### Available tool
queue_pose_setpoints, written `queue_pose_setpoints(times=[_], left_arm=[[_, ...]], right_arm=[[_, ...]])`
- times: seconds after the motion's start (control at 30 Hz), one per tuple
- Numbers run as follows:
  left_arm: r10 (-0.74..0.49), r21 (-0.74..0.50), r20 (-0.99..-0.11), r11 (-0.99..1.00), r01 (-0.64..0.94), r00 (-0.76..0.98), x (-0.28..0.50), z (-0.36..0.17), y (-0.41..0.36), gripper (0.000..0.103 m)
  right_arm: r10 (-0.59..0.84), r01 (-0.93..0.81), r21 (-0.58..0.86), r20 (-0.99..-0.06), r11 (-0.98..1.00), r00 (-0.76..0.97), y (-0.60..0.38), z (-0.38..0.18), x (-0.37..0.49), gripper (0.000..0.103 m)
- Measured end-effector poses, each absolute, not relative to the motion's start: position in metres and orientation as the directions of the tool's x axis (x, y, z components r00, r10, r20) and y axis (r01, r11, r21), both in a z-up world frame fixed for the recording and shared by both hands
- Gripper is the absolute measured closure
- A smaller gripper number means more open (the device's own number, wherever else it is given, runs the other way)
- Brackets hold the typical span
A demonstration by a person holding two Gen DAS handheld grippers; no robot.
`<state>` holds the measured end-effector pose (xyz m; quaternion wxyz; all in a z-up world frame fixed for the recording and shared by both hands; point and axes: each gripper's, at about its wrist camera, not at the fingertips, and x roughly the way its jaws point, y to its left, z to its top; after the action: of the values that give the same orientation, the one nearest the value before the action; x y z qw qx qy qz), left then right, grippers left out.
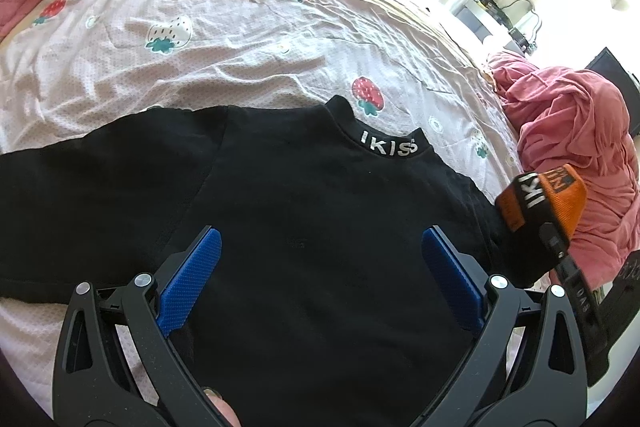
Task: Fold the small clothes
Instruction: 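Carry the sleeve across the shirt front toward the collar, open right gripper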
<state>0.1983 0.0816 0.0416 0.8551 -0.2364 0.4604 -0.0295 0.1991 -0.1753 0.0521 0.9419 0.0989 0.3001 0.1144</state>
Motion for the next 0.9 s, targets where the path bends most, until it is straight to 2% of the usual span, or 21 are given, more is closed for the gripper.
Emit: queue_pose_setpoints(times=[0.43,0.5,0.57,0.63,0.83,0.9], left_arm=[[-0.315,-0.487,-0.775,0.851,-0.199,0.549,0.203,0.022,0.093,0.009],[-0.326,-0.502,-0.769,0.841,-0.203,0.551,0.203,0.019,0.094,0.009],[-0.342,-0.521,-0.76,0.829,-0.203,0.553,0.203,0.016,0.093,0.009],[-0.359,-0.536,-0.753,0.821,-0.197,0.551,0.203,0.013,0.091,0.009],[-0.406,-0.583,-0.731,0.789,-0.193,0.549,0.203,0.006,0.09,0.01],[-0.409,-0.572,-0.746,0.797,-0.192,0.526,0.204,0.0,0.086,0.018]], right_arm=[[0.392,-0.283,0.272,-0.61,0.92,0.688,-0.117,0.023,0.206,0.088],[0.41,-0.295,0.285,-0.619,0.912,0.67,-0.112,0.018,0.205,0.084],[0.428,-0.307,0.299,-0.619,0.904,0.658,-0.109,0.015,0.202,0.074],[0.443,-0.319,0.307,-0.618,0.897,0.65,-0.106,0.015,0.199,0.069],[0.457,-0.355,0.288,-0.602,0.889,0.655,-0.109,0.024,0.186,0.066],[0.445,-0.345,0.282,-0.596,0.895,0.668,-0.116,0.028,0.184,0.065]])
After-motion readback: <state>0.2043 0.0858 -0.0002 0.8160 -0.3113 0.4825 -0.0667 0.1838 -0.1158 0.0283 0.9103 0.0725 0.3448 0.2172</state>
